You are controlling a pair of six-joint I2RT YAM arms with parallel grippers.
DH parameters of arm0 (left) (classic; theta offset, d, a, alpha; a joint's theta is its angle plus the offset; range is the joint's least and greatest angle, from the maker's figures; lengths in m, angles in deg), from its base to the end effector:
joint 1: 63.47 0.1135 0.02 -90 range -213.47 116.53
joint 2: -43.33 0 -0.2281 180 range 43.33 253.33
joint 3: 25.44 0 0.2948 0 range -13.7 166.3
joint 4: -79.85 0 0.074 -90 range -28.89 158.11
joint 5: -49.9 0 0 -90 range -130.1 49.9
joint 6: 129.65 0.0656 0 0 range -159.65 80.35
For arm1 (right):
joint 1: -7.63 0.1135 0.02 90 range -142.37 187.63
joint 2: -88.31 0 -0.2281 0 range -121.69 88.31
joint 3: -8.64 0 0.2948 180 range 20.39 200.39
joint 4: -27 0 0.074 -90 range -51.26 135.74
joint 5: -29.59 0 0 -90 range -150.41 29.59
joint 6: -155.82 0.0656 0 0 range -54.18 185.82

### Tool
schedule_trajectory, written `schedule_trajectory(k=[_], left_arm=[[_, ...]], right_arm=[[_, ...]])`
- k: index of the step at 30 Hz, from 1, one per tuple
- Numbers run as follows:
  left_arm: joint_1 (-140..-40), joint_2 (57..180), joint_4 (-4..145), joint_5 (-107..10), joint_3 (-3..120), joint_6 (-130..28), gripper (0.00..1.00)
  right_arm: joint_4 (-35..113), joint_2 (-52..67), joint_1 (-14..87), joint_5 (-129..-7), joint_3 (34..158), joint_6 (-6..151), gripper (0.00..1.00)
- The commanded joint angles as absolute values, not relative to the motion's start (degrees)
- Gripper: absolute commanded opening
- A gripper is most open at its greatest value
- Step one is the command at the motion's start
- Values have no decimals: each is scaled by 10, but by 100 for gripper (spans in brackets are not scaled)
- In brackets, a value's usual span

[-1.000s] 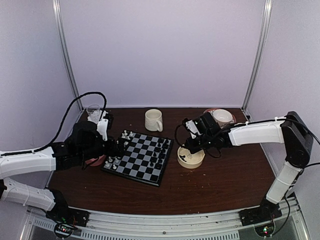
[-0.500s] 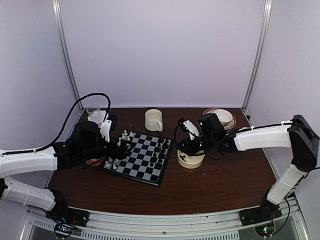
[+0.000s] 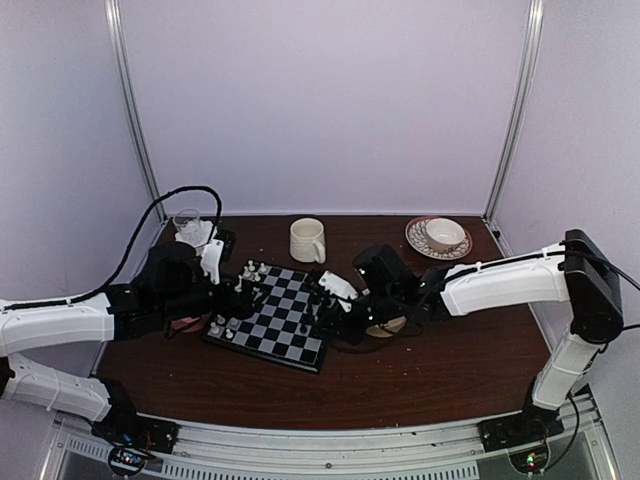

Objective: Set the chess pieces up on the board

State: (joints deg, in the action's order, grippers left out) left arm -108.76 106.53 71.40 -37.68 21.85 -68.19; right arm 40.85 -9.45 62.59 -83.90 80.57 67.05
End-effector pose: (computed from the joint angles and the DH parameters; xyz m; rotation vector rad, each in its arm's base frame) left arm 0.2326 -0.2310 0.1787 0.2753 2.0650 -0.7718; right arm 0.2194 0.3584 0.1254 -1.2804 2.0143 0.9612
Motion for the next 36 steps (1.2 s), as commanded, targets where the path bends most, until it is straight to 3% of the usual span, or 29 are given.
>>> schedule_trajectory(k=[1,16,29,36], left_arm=[[-1084,1047,732,-358,224,-678,97],[-1084,1047,725,-339,224,-680,97],[-1084,1050,724,-341,226,-680,97],[-1084,1048,723,-340,226,-679,97]], right_arm=[[444,-124,654,-801,837,632,15],[513,-238,698,-728,923,599,16],[527,-251,707,-712,936,587,36],[518,-225,711,-710,911,585,37]])
